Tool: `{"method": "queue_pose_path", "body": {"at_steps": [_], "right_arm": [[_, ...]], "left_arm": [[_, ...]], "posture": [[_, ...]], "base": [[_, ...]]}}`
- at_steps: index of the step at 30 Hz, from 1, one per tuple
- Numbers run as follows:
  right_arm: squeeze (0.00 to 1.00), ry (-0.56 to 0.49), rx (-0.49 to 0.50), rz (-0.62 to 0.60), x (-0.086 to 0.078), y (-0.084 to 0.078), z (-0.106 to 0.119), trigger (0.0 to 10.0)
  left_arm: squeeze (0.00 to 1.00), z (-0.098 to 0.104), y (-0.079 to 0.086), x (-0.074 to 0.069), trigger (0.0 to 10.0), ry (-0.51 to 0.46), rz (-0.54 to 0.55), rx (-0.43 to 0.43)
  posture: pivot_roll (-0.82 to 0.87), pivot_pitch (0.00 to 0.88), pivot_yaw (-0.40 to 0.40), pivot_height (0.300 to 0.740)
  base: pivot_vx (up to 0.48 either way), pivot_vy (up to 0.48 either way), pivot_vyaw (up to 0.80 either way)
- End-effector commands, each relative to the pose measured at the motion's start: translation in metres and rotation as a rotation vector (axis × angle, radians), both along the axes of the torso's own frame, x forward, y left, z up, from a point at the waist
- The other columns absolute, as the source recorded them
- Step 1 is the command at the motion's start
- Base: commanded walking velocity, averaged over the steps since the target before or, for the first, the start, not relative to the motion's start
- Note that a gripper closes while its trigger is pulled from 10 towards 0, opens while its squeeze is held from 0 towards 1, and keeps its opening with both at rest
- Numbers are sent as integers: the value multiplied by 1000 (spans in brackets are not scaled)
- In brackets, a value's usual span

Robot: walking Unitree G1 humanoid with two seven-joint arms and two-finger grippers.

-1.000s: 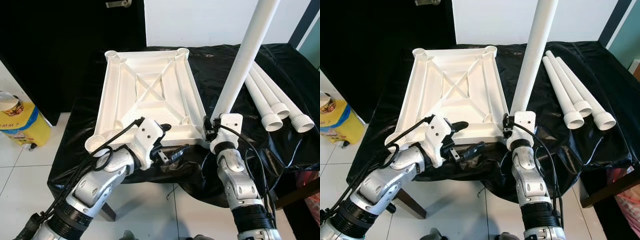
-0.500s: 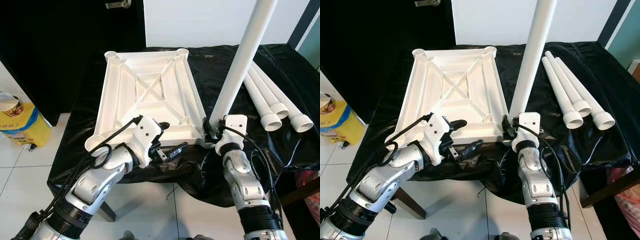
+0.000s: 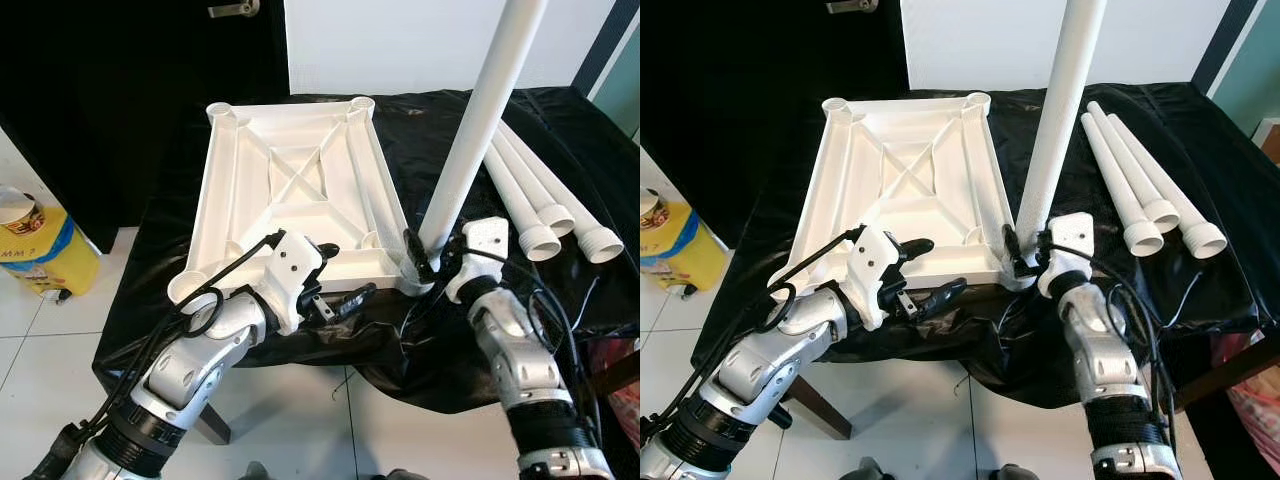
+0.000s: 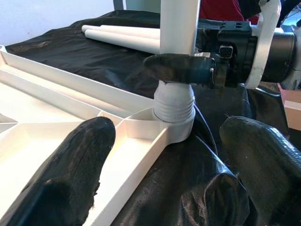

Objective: Building children table

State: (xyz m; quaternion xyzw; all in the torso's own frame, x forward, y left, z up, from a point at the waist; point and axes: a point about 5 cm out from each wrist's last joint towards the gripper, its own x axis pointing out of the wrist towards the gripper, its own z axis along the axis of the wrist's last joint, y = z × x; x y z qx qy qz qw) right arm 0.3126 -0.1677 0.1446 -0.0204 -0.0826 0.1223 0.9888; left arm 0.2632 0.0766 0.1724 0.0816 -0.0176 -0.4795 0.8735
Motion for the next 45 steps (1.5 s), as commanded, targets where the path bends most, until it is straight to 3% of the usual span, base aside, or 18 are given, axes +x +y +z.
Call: {"method": "queue_pose_path", "body": {"at_steps": [1, 30, 34, 45], "right_arm": [[0, 0, 1, 7, 2, -5, 0, 10000], [0, -22, -23, 161, 0, -9, 1, 10000], [0, 10, -86, 243, 3, -9, 1, 10000], [0, 66, -192, 401, 11, -1, -6, 10000]], "left_arm": [[0, -1, -2, -5, 10000, 10, -124, 15], [0, 1, 2, -5, 10000, -11, -108, 20], [0, 3, 4, -2, 10000, -62, -71, 20], [0, 2, -1, -3, 10000, -76, -106, 33]], "posture": [[28, 48, -28, 740], [37, 59, -33, 740], [28, 59, -33, 740], [10, 57, -9, 740]], "base": [[0, 0, 0], [0, 0, 0], [0, 0, 0], [0, 0, 0]]}}
